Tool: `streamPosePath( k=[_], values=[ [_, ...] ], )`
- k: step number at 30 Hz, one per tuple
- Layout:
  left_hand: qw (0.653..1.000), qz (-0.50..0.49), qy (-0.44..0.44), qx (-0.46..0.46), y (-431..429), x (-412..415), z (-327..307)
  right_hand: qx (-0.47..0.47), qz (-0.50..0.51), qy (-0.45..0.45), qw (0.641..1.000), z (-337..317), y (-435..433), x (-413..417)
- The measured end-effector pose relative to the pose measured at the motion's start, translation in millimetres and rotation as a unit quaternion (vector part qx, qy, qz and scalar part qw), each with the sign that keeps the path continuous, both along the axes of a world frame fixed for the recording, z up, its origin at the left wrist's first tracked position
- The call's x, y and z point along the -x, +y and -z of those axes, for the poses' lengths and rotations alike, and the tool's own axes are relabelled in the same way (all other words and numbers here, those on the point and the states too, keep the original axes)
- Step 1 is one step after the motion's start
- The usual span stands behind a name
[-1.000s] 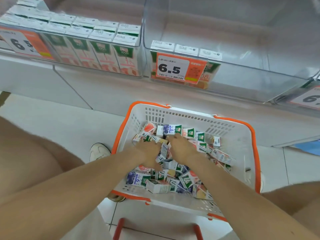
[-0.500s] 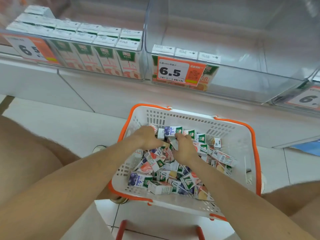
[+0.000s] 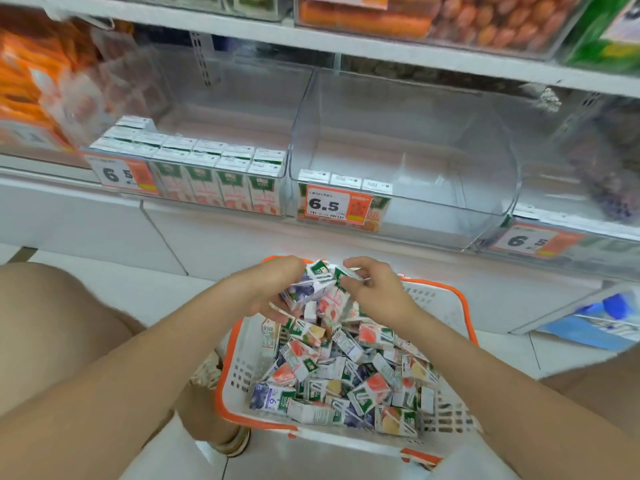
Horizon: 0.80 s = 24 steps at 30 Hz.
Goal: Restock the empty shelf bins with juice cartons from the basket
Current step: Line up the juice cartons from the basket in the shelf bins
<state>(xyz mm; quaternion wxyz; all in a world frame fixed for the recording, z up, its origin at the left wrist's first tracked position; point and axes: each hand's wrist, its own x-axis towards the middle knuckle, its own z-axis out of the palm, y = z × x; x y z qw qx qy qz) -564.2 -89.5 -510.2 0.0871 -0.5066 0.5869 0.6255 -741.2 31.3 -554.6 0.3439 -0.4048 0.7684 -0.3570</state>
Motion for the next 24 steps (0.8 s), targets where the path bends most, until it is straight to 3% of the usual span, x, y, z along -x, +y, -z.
streamPosePath(
  k=[5, 12, 19, 24],
  values=[
    [0.990, 0.069, 0.057, 0.112, 10, -16, -37, 0.069, 0.014, 0.011, 0.997, -50, 11, 1],
    [0.950, 0.014, 0.146, 0.276, 1, -21, -62, 0.162, 0.079, -0.055, 0.982, -89, 14, -6],
    [0.930, 0.023, 0.219, 0.296, -17, -36, -86, 0.221, 0.066, -0.090, 0.969, -121, -9, -32],
    [0.928, 0.028, 0.203, 0.310, -46, -53, -100, 0.231, 0.051, -0.083, 0.968, -137, -37, -55]
  ],
)
